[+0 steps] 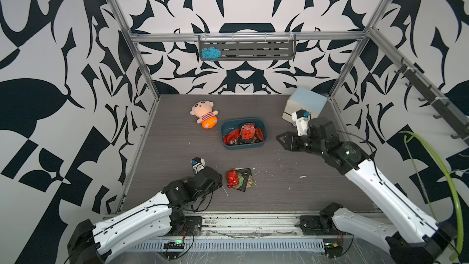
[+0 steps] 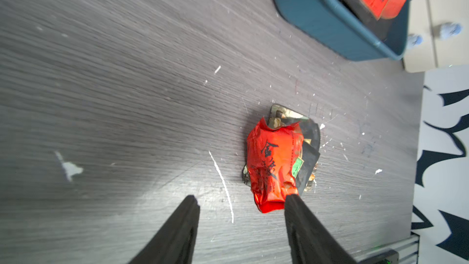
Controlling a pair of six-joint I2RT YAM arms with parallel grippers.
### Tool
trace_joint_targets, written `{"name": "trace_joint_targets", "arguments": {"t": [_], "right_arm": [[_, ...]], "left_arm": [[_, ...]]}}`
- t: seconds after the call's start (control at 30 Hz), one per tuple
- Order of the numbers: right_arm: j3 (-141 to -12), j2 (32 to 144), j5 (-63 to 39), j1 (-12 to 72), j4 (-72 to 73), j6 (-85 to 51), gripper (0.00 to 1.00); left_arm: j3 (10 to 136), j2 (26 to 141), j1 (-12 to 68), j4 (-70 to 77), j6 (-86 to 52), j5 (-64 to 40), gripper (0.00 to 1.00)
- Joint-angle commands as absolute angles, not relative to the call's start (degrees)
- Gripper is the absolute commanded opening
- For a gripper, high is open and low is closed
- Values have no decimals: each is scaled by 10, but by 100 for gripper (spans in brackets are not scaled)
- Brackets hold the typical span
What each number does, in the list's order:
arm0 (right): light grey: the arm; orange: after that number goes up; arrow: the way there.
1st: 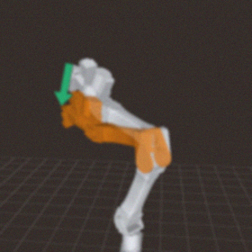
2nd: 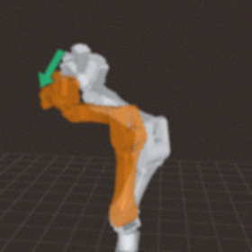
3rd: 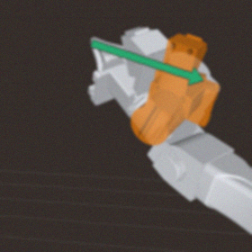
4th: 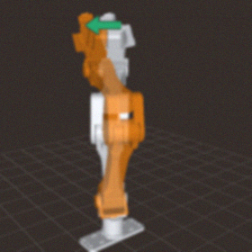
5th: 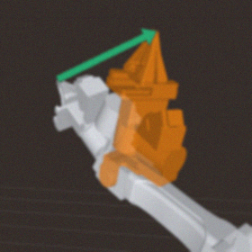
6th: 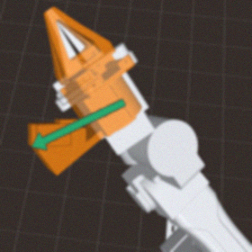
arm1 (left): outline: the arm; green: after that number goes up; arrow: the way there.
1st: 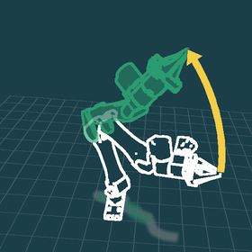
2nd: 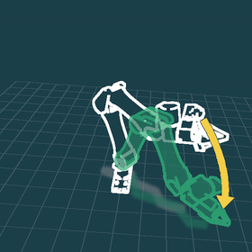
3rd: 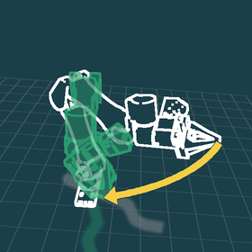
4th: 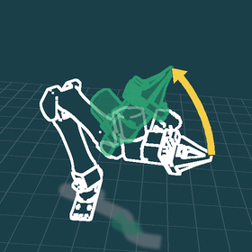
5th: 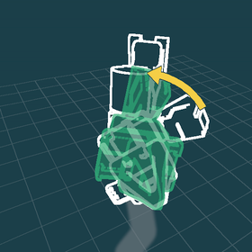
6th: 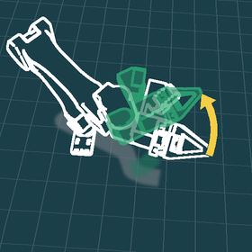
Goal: Put the tea bags into the storage box
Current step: Pick up the tea bag from the center of the board.
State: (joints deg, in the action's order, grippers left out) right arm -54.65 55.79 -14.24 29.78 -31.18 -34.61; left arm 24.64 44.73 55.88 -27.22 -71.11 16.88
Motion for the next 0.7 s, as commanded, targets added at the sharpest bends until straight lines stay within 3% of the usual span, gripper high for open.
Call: {"name": "trace_joint_targets", "arguments": {"t": [0.0,0.3,0.67], "right_arm": [[-452,541,-196,316,-216,-446,44],[-365,652,-108,501,-107,-511,39],[-390,808,-136,542,-4,-532,36]], "left_arm": [[265,490,558,-218,-697,126,59],[292,610,565,-185,-692,94,56],[284,618,568,-197,-702,114,55]]}}
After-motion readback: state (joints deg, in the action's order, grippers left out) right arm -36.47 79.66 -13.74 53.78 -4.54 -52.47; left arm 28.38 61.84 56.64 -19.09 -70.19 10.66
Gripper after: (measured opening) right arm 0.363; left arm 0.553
